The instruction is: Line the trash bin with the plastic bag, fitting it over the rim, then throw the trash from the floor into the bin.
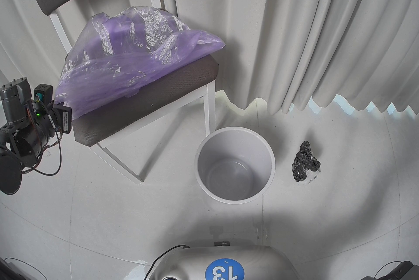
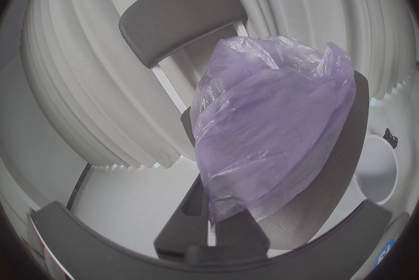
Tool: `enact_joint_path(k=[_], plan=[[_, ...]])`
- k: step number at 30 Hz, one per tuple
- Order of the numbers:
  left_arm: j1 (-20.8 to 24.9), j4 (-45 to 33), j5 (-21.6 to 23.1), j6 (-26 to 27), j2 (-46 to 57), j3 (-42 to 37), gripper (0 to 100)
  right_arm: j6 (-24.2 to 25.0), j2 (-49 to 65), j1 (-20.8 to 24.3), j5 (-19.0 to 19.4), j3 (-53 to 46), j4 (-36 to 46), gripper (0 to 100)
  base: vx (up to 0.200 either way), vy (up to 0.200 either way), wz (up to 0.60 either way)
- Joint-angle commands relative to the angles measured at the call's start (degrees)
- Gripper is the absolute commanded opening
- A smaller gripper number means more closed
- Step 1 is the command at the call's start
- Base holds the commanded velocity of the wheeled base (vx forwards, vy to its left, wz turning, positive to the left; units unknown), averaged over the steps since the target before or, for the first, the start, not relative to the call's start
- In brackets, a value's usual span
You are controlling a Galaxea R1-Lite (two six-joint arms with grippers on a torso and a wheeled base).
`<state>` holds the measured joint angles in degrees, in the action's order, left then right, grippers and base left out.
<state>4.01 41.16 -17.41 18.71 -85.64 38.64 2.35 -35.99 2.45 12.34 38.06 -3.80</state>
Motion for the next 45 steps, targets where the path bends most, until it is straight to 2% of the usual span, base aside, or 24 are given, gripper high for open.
enact_joint_path(k=[1, 11, 16, 18, 23, 26, 29, 30, 32, 34, 41, 44, 45], plan=[[1.44, -0.37, 0.01, 0.01, 3.11, 0.20, 0, 0.02, 0.30, 0.45, 0.93, -0.27, -0.06, 100, 0.000, 0.000, 0.00], [7.15, -0.90, -0.08, 0.10, 6.36, 3.19, 0, -0.59, 1.27, 1.24, 2.34, -0.97, -0.06, 100, 0.000, 0.000, 0.00], [10.49, -3.89, -0.17, 0.80, 7.86, 10.05, 0, -0.86, 1.01, 4.05, 2.87, -1.76, 0.02, 100, 0.000, 0.000, 0.00], [12.42, -10.31, -0.17, 0.97, 8.91, 17.08, 0, -0.68, 0.13, 7.39, 2.60, -2.29, -0.15, 100, 0.000, 0.000, 0.00], [17.87, -26.13, -0.17, 3.44, 10.40, 32.11, 0, -0.77, -0.49, 9.24, 2.60, -3.25, -0.15, 100, 0.000, 0.000, 0.00], [21.83, -35.53, -0.52, 4.93, 10.05, 42.39, 0, -0.86, -0.14, 11.88, 2.43, -3.34, -0.06, 100, 0.000, 0.000, 0.00], [26.05, -41.68, -2.72, 6.16, 8.47, 51.44, 0, -0.86, -0.84, 12.23, 2.43, -3.34, -0.33, 100, 0.000, 0.000, 0.00], [26.22, -41.77, -2.89, 6.16, 8.30, 51.80, 0, -0.77, -0.84, 12.23, 2.43, -3.34, -0.33, 100, 0.000, 0.000, 0.00], [30.35, -43.26, -6.41, 6.25, 6.10, 56.89, 0, -0.33, -1.37, 13.46, 2.87, -3.52, 0.02, 100, 0.000, 0.000, 0.00], [32.46, -43.44, -7.82, 6.42, 4.69, 59.62, 0, -0.24, -1.98, 15.30, 2.87, -4.05, -0.15, 100, 0.000, 0.000, 0.00], [37.39, -44.06, -9.40, 10.03, 0.30, 68.32, 0, 0.28, -6.82, 21.98, 2.69, -4.31, -0.94, 100, 0.000, 0.000, 0.00], [39.67, -44.41, -10.72, 10.29, -1.28, 71.13, 0, 1.95, -9.54, 23.21, 2.43, -4.22, -3.40, 100, 0.000, 0.000, 0.00], [41.87, -44.50, -12.04, 10.91, -2.34, 72.98, 0, 3.71, -11.74, 24.18, 2.43, -4.13, -6.13, 100, 0.000, 0.000, 0.00]])
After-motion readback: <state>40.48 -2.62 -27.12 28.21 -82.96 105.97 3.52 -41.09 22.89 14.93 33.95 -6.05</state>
